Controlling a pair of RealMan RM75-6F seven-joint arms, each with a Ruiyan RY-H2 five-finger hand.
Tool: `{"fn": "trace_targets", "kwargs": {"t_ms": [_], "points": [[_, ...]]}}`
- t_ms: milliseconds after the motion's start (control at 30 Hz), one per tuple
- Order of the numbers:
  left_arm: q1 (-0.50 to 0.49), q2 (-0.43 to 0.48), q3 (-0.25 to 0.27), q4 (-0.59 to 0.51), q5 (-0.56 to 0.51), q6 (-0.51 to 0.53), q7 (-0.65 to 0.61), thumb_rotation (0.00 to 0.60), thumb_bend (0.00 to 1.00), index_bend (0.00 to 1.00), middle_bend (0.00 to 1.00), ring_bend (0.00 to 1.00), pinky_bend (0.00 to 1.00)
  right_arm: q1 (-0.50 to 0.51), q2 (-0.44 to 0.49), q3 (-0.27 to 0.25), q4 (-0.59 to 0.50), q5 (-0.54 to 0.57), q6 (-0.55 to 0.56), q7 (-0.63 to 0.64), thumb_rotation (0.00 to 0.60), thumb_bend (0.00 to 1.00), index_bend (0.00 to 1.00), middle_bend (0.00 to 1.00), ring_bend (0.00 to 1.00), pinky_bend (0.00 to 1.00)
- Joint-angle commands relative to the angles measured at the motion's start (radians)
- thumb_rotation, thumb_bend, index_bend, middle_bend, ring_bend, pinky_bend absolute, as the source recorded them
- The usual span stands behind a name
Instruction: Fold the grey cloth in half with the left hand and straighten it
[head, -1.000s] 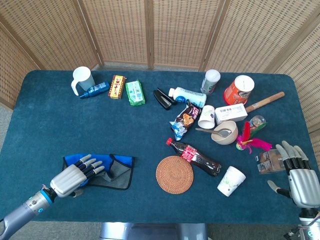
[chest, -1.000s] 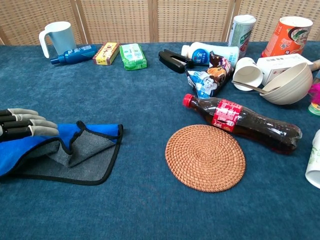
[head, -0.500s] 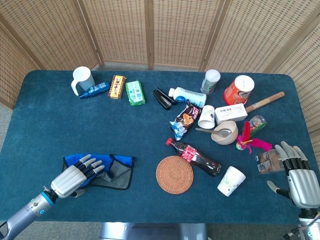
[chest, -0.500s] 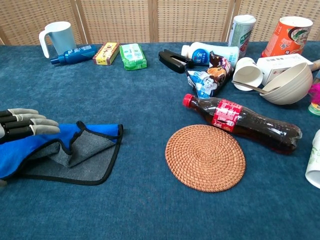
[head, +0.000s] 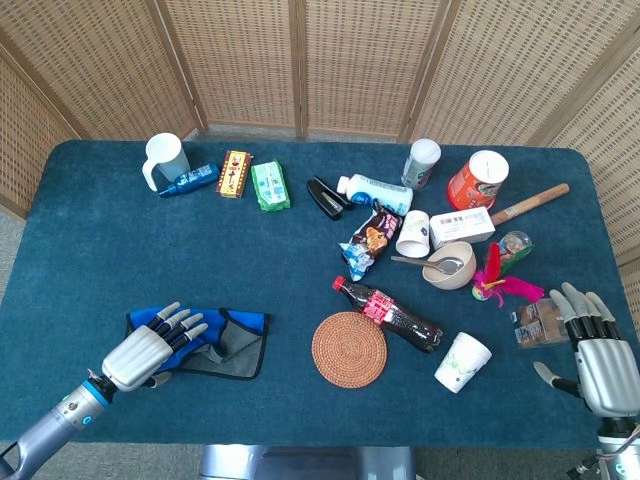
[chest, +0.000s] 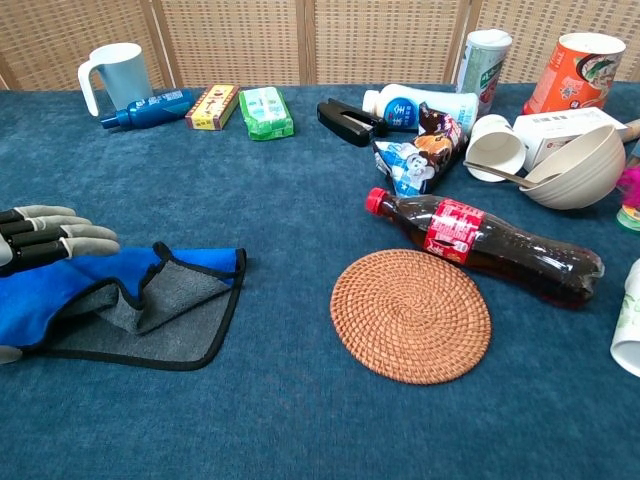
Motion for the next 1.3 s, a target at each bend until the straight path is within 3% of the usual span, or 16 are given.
{"fn": "trace_targets", "kwargs": {"t_ms": [33, 433, 833, 1300], "points": [[0.000, -0.004, -0.003, 0.003, -0.002, 0.003, -0.014, 0.600, 0.28, 0.07, 0.00, 0.00, 0.00, 0.000, 0.000, -0.001, 0.000, 0.000, 0.000, 0.000, 0.600, 0.10, 0.00, 0.00, 0.00, 0.12], [0.009, -0.021, -0.016, 0.035, -0.010, 0.017, 0.000, 0.600, 0.30, 0.42, 0.00, 0.00, 0.02, 0.001, 0.001, -0.003, -0.001, -0.002, -0.005, 0.005, 0.600, 0.10, 0.00, 0.00, 0.00, 0.12], [0.011, -0.018, -0.023, 0.032, -0.014, 0.025, 0.011, 0.600, 0.36, 0.41, 0.00, 0.00, 0.02, 0.003, 0.002, -0.003, -0.001, 0.000, -0.007, 0.007, 0.600, 0.10, 0.00, 0.00, 0.00, 0.12], [0.010, -0.025, -0.050, 0.056, -0.021, 0.056, 0.006, 0.600, 0.37, 0.36, 0.00, 0.00, 0.03, 0.002, 0.002, -0.004, -0.002, -0.001, -0.006, 0.005, 0.600, 0.10, 0.00, 0.00, 0.00, 0.12]]}}
